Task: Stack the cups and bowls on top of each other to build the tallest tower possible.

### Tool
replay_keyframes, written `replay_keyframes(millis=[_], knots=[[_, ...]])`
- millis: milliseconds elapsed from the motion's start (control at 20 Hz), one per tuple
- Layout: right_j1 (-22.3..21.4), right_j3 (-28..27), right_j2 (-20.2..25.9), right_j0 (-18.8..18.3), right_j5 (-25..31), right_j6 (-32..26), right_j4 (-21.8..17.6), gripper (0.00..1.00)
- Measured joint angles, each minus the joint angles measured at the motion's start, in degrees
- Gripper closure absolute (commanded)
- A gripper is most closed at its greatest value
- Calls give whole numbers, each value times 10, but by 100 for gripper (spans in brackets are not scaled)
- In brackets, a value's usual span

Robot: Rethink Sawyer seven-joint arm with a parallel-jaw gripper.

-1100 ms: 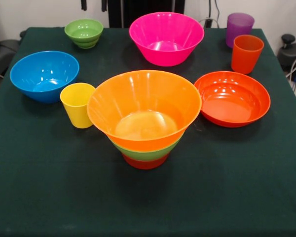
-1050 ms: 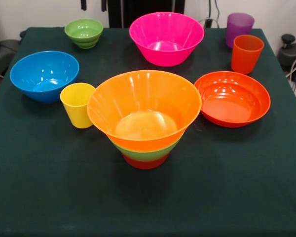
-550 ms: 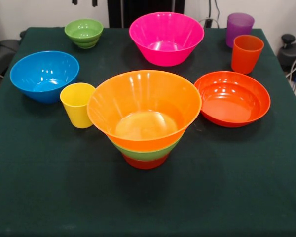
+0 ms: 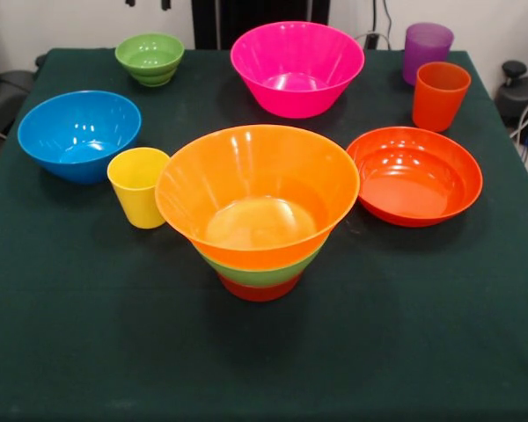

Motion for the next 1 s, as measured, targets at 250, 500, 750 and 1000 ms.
replay_keyframes(millis=[250,500,750,1000], knots=[[12,0,-9,5,-11,0,0,0],[41,-5,-24,21,-19,0,0,0],[86,-18,-42,46,-40,0,4,0],[121,-32,-50,57,-61,0,9,0]])
